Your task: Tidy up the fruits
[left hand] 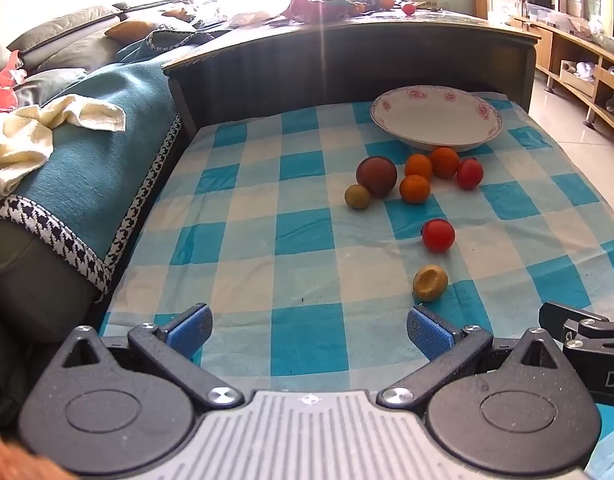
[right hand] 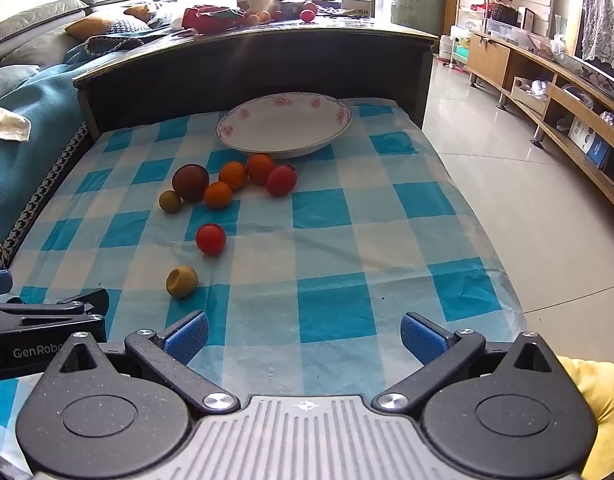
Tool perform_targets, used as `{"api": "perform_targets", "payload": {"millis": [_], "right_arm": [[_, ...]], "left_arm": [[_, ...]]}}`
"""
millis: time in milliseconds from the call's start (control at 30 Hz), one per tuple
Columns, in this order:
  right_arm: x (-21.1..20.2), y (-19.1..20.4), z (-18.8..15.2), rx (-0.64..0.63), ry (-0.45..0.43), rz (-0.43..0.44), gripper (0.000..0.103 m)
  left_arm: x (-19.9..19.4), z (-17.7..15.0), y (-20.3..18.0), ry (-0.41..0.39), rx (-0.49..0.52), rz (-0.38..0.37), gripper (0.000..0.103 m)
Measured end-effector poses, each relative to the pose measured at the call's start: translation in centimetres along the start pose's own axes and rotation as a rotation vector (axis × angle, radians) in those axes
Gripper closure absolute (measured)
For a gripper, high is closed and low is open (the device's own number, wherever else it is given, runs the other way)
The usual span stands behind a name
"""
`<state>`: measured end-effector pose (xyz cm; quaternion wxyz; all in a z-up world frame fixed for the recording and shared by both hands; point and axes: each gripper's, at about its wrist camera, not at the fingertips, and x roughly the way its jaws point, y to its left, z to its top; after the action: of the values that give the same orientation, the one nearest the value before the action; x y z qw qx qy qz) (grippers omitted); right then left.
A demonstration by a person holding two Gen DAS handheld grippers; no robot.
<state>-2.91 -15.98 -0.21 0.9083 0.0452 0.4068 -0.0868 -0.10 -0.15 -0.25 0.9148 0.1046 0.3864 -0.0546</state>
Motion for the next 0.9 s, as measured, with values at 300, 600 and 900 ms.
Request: {"api": "perform_targets", "payload": {"millis": [300,600,900], "right_arm": [[1.2,0.2,-0.4,0.006,0.010,-0.001,0.007],[0.8,-0.2,-0.2,0.007,0.026,0.004,0.007],[1.2,-0.4,-0.4,0.012,0.032,-0.008,0.007]], "left_arm": [[0.5,-0.1,0.3,0.023,-0.009,-0.007,0.000],[0.7,-0.1,0.3,0.031,-0.014,-0.015,0.000],[0.7,0.0,0.3,0.033,-0.017,-0.024,0.000]]}}
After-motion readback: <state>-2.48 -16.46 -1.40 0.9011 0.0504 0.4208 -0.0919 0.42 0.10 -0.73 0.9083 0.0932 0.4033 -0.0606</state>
